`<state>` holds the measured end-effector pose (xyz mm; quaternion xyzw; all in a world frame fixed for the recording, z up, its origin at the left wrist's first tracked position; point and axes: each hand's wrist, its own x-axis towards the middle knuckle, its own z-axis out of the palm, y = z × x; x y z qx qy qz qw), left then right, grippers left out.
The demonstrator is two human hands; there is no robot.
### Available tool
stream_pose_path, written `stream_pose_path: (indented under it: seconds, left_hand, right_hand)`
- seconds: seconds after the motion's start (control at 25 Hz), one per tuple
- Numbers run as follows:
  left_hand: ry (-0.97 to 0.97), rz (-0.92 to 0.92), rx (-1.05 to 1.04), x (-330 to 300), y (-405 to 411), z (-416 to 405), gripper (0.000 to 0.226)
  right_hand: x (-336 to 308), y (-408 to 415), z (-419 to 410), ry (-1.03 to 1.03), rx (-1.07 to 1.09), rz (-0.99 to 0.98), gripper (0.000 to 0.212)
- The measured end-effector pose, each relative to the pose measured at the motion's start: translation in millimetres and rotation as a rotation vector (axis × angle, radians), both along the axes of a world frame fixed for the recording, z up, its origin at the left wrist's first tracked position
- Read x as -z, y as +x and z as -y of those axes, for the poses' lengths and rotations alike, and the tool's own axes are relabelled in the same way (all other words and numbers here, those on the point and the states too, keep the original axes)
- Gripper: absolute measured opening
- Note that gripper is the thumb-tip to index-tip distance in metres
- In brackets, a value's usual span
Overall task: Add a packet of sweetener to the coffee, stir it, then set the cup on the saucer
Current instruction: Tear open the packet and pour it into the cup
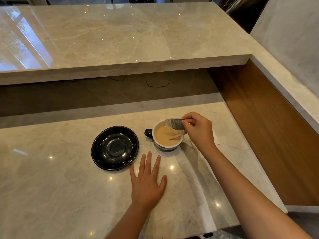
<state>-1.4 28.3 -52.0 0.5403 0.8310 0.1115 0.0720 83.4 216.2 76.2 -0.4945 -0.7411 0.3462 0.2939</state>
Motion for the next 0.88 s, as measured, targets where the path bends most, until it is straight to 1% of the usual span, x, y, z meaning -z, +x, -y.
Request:
stream_pose_path:
  seconds: [0.12,0.32,0.36,0.52,0.6,0.64,0.72,0.76,0.88]
  left_hand:
    - [-0.002,-0.007,0.0,1.0,-0.1,-0.2,0.063]
    - [-0.009,0.002,-0.005,1.4,-0.5,-0.1,0.064]
    - [-0.007,0.002,-0.002,1.2,-0.5,0.1,0.064]
    - [0.009,0.005,0.002,0.1,-0.6,0.7,0.063]
    - [0.014,0.002,0.001,-0.5,-0.8,0.5,0.063]
    - [0.011,0.0,-0.001,-0.5,-0.6,0.4,0.063]
    - [0.008,-0.003,-0.003,-0.1,-0.5,0.6,0.063]
    - [0.01,-0.004,-0.003,0.0,-0.6,0.9,0.063]
    - [0.014,-0.006,0.0,0.3,-1.3,0.8,0.063]
  right_hand:
    - [-3.7,5.1,1.1,-0.131,0.121,-0.113,0.006]
    - [-8.5,15.7,14.4,-0.405,0.282,-0.384,0.004]
    - [-7.0,19.6,18.8,-0.488,0.317,-0.472,0.005]
    - [2.2,31.8,39.8,-0.87,0.405,-0.932,0.008]
    - [6.3,35.9,46.7,-0.976,0.421,-1.08,0.01]
    - [7.4,38.8,49.6,-0.997,0.424,-1.12,0.011]
    - [11.0,48.2,54.7,-0.98,0.447,-1.113,0.011]
    - [13.2,54.6,57.8,-0.949,0.465,-1.062,0.011]
    - [25.0,77.3,69.7,-0.805,0.508,-0.815,0.01]
